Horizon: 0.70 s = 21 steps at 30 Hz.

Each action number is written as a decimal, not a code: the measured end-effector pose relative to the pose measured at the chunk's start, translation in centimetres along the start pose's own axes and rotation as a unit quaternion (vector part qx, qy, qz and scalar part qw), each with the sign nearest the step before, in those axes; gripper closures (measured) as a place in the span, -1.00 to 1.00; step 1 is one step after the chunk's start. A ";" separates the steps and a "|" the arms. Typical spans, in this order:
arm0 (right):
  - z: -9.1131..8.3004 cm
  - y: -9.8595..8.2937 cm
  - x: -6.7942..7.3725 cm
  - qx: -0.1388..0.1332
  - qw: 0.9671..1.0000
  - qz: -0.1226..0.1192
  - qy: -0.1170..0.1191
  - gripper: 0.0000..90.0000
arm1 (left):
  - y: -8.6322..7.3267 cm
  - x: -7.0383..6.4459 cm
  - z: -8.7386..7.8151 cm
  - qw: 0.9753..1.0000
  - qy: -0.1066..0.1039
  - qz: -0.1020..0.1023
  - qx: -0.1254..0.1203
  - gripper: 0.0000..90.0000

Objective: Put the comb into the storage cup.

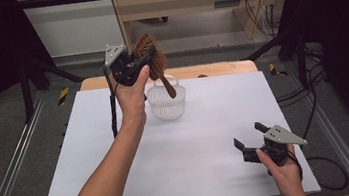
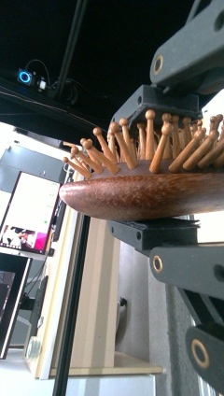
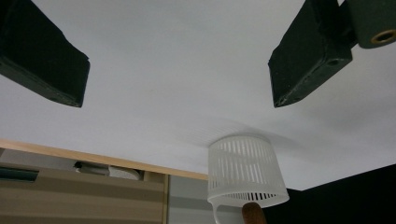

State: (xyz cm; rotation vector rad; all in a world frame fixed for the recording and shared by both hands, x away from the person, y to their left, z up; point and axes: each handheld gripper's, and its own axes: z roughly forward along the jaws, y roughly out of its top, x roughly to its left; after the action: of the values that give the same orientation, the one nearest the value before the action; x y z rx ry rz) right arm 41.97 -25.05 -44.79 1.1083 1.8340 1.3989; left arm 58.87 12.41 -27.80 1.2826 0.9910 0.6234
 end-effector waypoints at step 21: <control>0.3 -0.3 -0.1 0.006 1.000 0.002 0.002 -0.89 | -3.5 -0.2 2.6 1.000 0.002 0.017 0.015 0.15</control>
State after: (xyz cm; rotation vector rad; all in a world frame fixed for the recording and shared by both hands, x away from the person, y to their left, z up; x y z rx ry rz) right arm 42.13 -25.00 -45.11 1.1174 1.8466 1.3949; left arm 60.55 10.21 -31.12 1.3273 0.9861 0.6397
